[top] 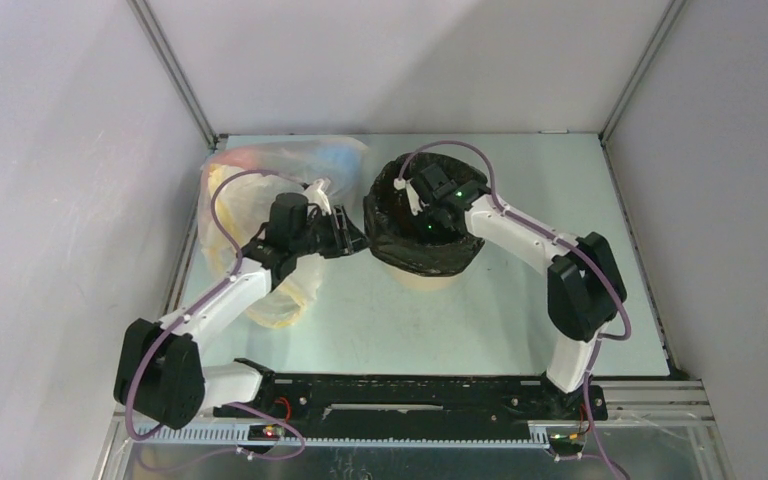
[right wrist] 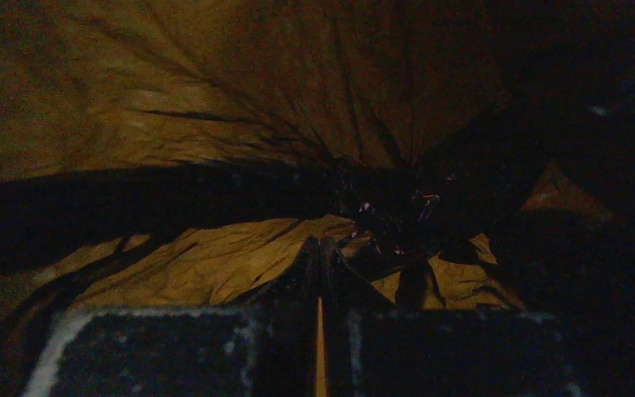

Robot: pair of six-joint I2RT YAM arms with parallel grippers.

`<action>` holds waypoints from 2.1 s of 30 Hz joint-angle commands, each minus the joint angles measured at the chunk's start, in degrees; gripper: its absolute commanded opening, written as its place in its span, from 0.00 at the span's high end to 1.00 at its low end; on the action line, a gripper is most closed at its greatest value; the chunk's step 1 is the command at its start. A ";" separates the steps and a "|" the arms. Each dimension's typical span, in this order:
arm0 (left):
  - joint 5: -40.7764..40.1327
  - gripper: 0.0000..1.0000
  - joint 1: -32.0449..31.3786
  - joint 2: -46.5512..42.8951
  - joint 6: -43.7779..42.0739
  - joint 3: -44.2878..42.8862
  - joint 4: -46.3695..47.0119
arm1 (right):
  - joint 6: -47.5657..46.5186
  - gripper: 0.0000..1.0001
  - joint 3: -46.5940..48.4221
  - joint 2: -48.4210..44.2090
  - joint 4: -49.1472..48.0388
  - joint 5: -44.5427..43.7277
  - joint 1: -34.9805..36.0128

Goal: Put the trash bags into the trash bin

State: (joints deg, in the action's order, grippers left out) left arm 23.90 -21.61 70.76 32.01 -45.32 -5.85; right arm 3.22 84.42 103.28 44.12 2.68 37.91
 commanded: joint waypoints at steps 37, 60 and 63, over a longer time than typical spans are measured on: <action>-0.38 0.45 0.04 0.30 0.12 0.45 3.89 | 3.73 1.00 -1.72 1.77 -3.67 3.28 -3.31; 0.26 0.45 -1.47 3.30 1.65 1.43 7.56 | 3.57 1.00 -2.62 12.49 -6.23 7.95 3.49; 0.18 0.45 -1.46 3.33 1.58 1.81 7.62 | 3.94 1.00 -2.83 14.08 -6.33 8.16 3.45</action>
State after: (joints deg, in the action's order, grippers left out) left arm 23.75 -22.74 73.97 33.08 -44.47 -0.84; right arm 6.87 82.15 115.15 39.00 9.89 41.43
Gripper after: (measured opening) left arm 0.552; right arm 0.007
